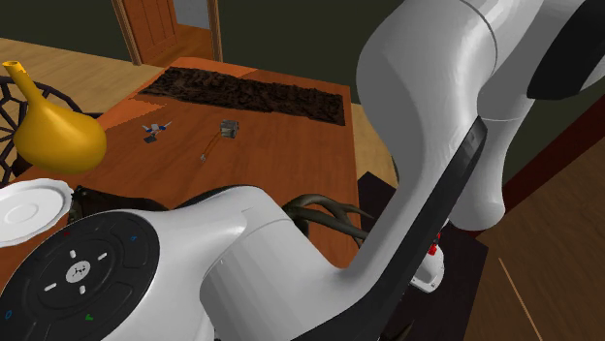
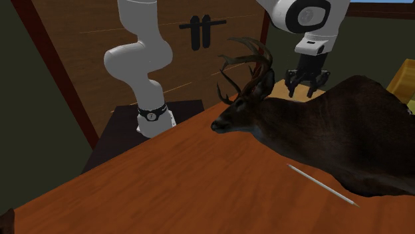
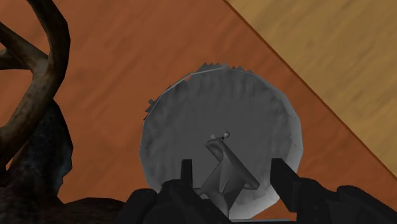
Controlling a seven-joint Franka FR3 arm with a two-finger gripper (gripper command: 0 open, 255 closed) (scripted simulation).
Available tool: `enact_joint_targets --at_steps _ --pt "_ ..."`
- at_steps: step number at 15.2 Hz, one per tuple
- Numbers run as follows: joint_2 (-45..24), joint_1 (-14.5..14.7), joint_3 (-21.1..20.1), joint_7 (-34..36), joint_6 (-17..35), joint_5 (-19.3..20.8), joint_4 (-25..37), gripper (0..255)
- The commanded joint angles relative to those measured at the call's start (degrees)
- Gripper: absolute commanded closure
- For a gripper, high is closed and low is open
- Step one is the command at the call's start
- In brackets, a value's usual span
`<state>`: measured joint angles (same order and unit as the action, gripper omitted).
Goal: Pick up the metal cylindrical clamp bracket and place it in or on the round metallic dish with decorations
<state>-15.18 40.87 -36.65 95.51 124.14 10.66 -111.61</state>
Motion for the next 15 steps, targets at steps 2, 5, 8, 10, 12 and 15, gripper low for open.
enact_joint_targets --at_steps 2,5,8,10,12,15 --pt "0.0 0.0 0.0 0.0 0.0 0.0 0.0 0" --pt "1.0 -0.3 -0.3 -0.5 -1.6 -0.8 0.8 0" --pt "3.5 -0.9 -0.9 -1.9 -6.3 -2.8 3.6 0" --pt "3.5 -0.9 -0.9 -1.9 -6.3 -2.8 3.6 0" --pt "3.5 -0.8 -0.9 -1.9 -6.3 -2.8 3.6 0" --pt "3.5 -0.8 -0.9 -1.9 -6.3 -2.8 3.6 0"
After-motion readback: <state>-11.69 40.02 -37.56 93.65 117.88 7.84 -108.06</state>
